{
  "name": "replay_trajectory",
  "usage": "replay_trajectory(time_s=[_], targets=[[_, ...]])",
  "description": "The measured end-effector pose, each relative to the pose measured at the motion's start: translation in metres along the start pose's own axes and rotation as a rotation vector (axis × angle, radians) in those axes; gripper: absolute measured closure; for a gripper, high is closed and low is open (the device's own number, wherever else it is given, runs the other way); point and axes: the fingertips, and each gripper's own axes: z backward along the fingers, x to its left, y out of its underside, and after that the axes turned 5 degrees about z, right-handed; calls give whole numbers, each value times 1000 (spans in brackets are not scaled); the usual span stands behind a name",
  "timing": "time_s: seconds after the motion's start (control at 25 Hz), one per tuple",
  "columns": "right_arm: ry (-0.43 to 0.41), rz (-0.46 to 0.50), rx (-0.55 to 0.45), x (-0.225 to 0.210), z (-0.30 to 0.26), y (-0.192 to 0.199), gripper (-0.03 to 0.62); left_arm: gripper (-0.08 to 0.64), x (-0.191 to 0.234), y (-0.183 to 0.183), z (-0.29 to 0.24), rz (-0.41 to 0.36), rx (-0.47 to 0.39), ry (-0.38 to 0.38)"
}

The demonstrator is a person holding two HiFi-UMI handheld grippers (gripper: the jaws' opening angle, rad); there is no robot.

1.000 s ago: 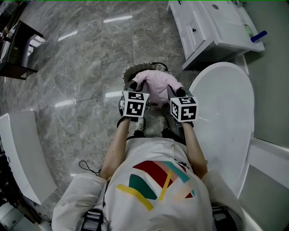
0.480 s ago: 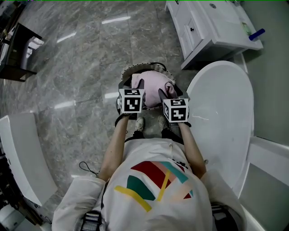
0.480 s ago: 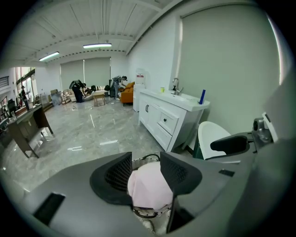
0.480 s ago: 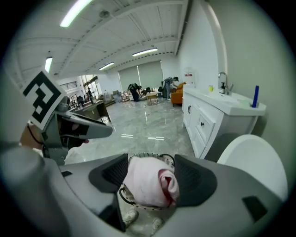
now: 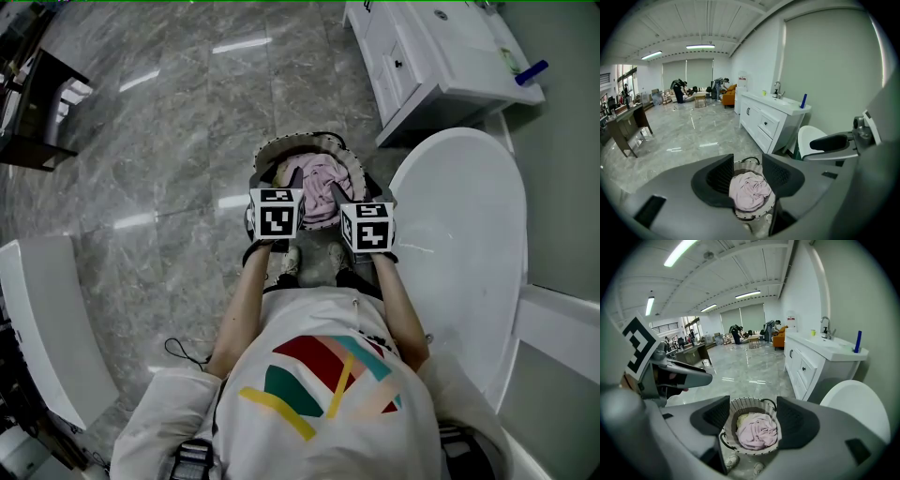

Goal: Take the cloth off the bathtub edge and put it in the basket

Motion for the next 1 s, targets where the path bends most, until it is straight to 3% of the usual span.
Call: replay_trajectory(time_s=[0.32, 0.44, 0.56, 0.84, 1.0], targets=[[18, 21, -71, -4, 9, -27, 290, 390, 1, -18, 11, 50, -39, 2], [12, 26, -137, -2, 19, -56, 357, 421, -2, -42, 24, 56, -90, 22], [-18, 44, -190, 3, 34, -87, 534, 498, -4, -71, 45, 51, -176, 25], [-26, 101, -398, 17, 96, -150, 571, 541, -12, -132, 120, 12, -444, -3], [-8, 99, -495, 24, 129, -166, 572, 541, -20, -138, 150, -28, -501, -4]])
